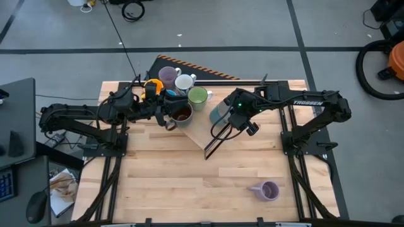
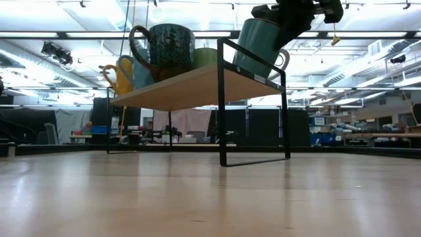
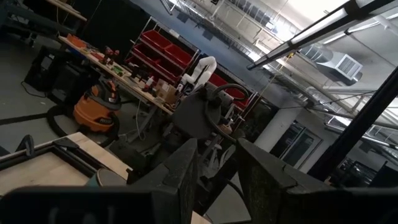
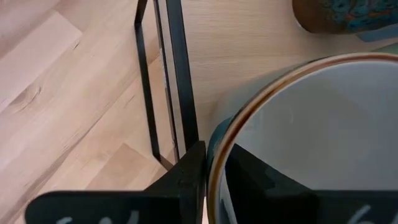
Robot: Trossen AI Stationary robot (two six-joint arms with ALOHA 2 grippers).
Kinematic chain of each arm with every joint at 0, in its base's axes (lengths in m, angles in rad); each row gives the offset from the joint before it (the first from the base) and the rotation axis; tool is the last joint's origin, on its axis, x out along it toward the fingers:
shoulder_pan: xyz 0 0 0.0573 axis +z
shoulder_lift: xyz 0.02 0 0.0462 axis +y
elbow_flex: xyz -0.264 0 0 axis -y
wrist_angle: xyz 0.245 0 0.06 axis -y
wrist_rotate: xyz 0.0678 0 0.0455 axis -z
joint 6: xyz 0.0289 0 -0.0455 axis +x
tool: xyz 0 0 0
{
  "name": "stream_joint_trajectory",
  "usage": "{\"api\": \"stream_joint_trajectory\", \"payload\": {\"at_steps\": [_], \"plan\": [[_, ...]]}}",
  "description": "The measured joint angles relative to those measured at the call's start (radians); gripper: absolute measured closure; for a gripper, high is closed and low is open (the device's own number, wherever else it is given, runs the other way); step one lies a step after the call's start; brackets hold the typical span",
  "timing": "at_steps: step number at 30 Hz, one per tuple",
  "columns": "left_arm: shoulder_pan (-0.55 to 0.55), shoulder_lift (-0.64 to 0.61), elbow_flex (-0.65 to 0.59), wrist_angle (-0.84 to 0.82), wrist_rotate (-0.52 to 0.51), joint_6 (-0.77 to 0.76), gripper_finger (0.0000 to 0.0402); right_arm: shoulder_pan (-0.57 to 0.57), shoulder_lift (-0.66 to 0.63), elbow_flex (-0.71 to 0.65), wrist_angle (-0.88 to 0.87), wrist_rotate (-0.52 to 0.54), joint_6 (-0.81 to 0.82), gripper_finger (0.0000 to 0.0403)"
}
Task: Place coffee mugs
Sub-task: Put the blue mug on the shelf
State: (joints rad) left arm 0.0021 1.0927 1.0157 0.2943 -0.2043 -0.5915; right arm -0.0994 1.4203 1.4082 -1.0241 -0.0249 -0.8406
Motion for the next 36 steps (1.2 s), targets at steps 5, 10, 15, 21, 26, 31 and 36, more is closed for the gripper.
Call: {"api": "stream_joint_trajectory", "payload": {"at_steps": [5, 10, 15, 21, 26, 31, 36], "plan": [[0.000, 0.000, 0.000, 0.000, 0.000, 0.000, 0.0285, 0.000, 0.000, 0.000, -0.001, 0.001, 0.000, 0.0332], [0.000, 0.000, 0.000, 0.000, 0.000, 0.000, 0.0285, 0.000, 0.000, -0.001, 0.003, 0.002, 0.000, 0.0320], [0.000, 0.000, 0.000, 0.000, 0.000, 0.001, 0.0285, 0.000, 0.000, -0.001, 0.027, 0.003, 0.000, 0.0295], [0.000, 0.000, 0.000, 0.000, 0.000, 0.001, 0.0285, 0.000, 0.000, -0.001, 0.065, 0.007, -0.035, 0.0266], [0.000, 0.000, 0.000, 0.000, 0.000, 0.000, 0.0285, 0.000, 0.000, -0.002, 0.066, 0.016, -0.052, 0.0254], [0.000, 0.000, 0.000, 0.000, 0.000, 0.000, 0.0285, 0.000, 0.000, -0.002, 0.066, 0.007, -0.053, 0.0254], [0.000, 0.000, 0.000, 0.000, 0.000, 0.000, 0.0285, 0.000, 0.000, -0.002, 0.092, -0.026, -0.053, 0.0253]]}}
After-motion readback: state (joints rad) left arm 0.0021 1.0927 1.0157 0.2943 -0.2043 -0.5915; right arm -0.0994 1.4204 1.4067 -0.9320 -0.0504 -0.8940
